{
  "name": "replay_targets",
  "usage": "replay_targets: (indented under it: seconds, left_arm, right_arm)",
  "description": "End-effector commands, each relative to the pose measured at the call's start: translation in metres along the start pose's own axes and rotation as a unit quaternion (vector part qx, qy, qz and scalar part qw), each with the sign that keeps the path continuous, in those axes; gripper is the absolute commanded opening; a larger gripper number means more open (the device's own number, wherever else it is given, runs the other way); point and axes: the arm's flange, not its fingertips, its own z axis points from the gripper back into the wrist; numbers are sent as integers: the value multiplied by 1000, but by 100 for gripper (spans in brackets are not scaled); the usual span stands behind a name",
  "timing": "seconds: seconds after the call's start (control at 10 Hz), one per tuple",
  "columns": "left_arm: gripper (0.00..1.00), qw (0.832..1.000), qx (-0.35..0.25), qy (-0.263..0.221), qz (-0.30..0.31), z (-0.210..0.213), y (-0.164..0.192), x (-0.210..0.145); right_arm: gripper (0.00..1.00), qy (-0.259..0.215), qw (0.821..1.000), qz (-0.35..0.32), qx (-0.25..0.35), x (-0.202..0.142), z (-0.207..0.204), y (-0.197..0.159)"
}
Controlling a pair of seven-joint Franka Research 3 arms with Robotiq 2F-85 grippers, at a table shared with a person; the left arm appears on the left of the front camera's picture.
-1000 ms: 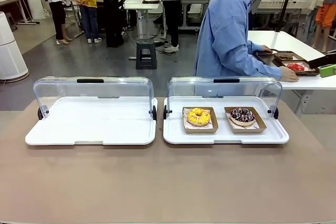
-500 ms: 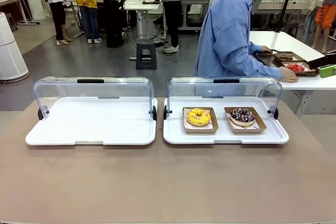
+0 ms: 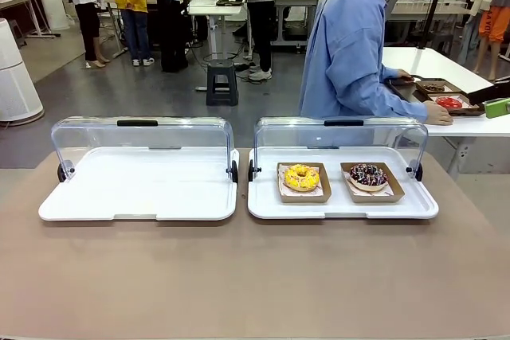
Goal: Provide the desired donut to the person.
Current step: Place the picked Paper togo box onto the Handle tray extended by the person.
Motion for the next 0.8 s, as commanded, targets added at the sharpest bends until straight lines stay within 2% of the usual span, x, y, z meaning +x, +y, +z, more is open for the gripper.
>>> replay_targets:
  seconds: [0.0, 0.7]
  left_arm:
    - [100, 1000, -2, -7, 0, 2, -1, 0]
    - [100, 1000, -2, -7, 0, 2, -1, 0]
  right_arm:
    - [100, -10, 1000, 6, 3, 1, -1, 0]
    - [100, -10, 1000, 6, 3, 1, -1, 0]
